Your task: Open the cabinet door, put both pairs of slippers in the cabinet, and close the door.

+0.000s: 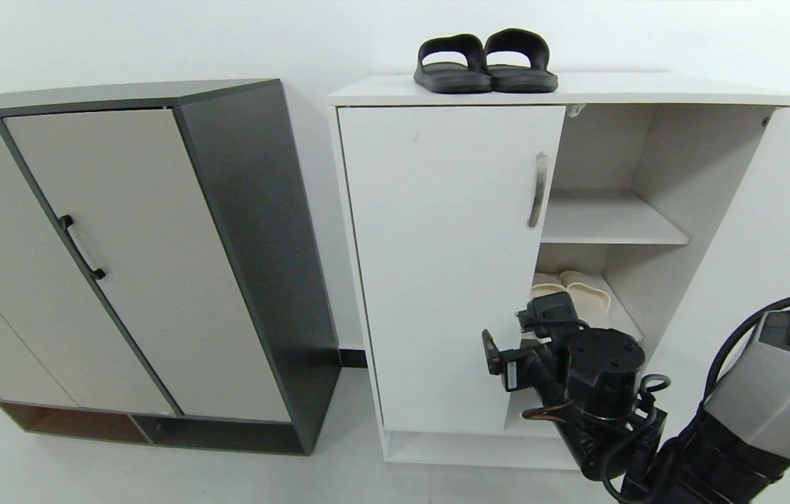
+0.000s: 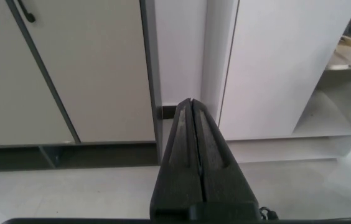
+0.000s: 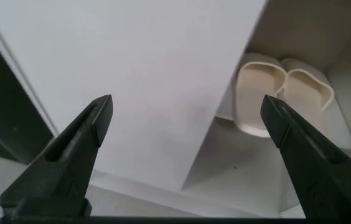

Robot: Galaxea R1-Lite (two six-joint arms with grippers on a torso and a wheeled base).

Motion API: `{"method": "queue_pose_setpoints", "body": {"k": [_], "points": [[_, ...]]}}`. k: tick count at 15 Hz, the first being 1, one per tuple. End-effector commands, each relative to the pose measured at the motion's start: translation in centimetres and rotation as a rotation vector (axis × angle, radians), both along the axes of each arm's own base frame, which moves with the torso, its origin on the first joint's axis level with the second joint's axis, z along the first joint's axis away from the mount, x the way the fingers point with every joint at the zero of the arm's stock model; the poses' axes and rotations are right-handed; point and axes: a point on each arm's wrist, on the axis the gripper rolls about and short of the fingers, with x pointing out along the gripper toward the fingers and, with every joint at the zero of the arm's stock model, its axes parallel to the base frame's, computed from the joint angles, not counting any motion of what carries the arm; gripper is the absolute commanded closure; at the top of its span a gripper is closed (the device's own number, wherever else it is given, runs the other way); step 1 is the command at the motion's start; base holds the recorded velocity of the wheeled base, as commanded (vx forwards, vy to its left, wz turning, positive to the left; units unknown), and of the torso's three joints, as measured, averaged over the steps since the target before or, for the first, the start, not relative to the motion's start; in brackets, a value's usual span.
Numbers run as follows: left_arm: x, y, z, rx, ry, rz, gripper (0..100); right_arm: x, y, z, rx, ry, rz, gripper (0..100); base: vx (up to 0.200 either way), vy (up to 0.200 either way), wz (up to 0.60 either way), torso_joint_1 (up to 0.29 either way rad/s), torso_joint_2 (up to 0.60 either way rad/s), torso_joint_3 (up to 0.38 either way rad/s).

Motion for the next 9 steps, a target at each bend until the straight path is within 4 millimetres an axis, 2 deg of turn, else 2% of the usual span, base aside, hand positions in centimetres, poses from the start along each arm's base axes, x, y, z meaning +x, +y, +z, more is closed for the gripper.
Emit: {"method": "queue_pose_setpoints", "body": {"k": [1, 9], "points": [[0.01, 0.00, 0.00, 0.000, 0.002, 0.000, 100, -0.05, 0.06, -0.01, 0.000, 0.000, 0.003, 0, 0.000, 0.000, 0.00, 0.000, 0.00, 0.000], [0.01, 0.00, 0.00, 0.000, 0.002, 0.000, 100, -0.64, 0.37, -0.24, -0.009, 0.007, 0.023, 0, 0.000, 0.000, 0.00, 0.000, 0.00, 0.000]]}}
